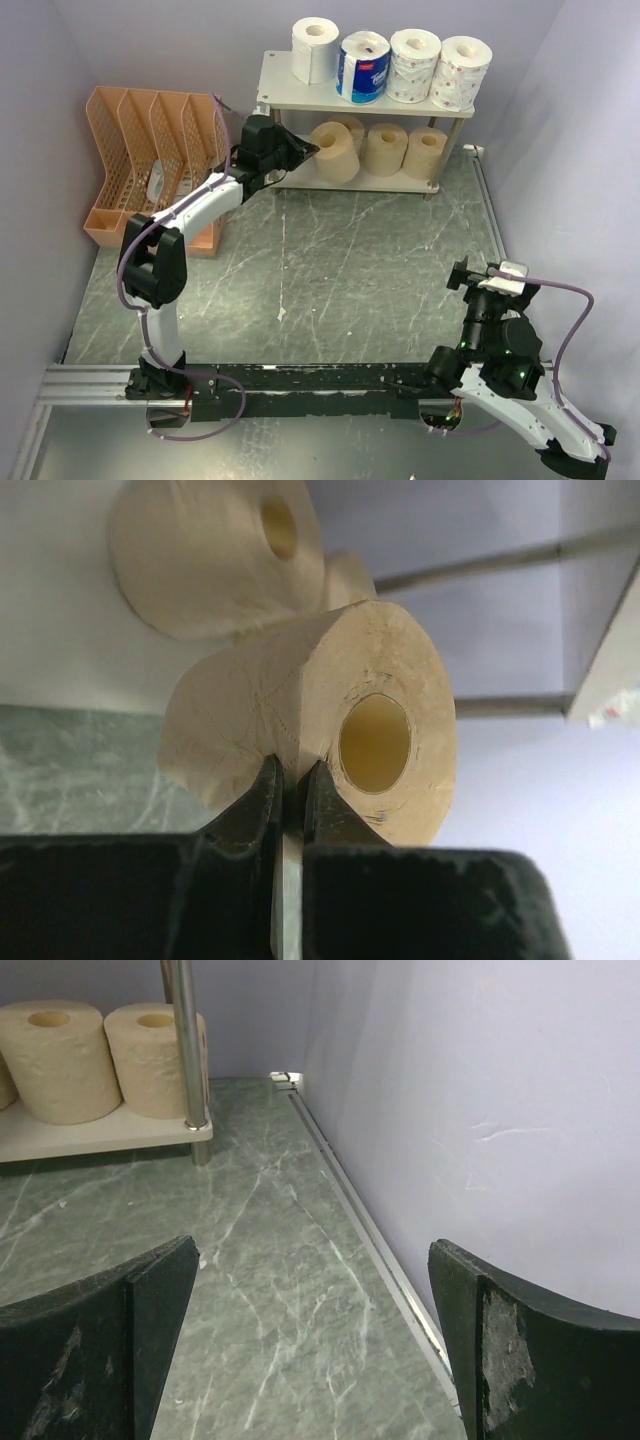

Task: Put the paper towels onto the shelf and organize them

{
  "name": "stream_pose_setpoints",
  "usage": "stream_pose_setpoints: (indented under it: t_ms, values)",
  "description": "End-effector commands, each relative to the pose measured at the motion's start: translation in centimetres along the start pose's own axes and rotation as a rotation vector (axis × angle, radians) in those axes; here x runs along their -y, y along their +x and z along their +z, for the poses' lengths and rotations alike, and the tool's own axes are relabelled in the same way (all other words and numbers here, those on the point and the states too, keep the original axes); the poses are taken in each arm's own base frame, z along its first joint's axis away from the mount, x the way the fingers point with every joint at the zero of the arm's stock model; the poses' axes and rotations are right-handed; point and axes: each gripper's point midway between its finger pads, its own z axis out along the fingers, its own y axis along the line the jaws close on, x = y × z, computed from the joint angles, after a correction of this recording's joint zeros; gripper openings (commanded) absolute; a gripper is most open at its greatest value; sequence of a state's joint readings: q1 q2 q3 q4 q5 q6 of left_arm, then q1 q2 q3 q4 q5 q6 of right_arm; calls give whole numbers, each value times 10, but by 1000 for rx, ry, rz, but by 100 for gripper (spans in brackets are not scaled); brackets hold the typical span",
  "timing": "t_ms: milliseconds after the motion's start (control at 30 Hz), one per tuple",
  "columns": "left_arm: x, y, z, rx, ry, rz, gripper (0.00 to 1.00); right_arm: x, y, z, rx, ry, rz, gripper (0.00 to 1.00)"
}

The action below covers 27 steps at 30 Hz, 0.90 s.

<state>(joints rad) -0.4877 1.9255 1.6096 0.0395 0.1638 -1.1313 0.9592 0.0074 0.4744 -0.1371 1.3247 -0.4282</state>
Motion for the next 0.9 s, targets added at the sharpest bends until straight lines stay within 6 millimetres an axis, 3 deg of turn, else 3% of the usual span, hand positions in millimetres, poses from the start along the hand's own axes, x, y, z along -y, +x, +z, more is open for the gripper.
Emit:
stream_pose_setpoints:
  t_ms: [0, 167, 300, 633, 867]
  values:
    - [-5, -45, 3, 249, -113, 80, 7, 2, 0, 0, 0, 10, 18, 99]
    - [-25, -61, -6, 365, -231, 111, 7, 2, 1, 0, -1, 12, 13, 98]
    - [-28, -64, -12, 465, -302, 183, 7, 1, 0, 0, 1, 10, 14, 98]
    - [-31, -46, 6, 526, -308, 230, 7, 2, 0, 0, -1, 12, 17, 98]
    - [-46, -48, 12, 555, -341, 272, 10, 1, 0, 0, 1, 4, 19, 98]
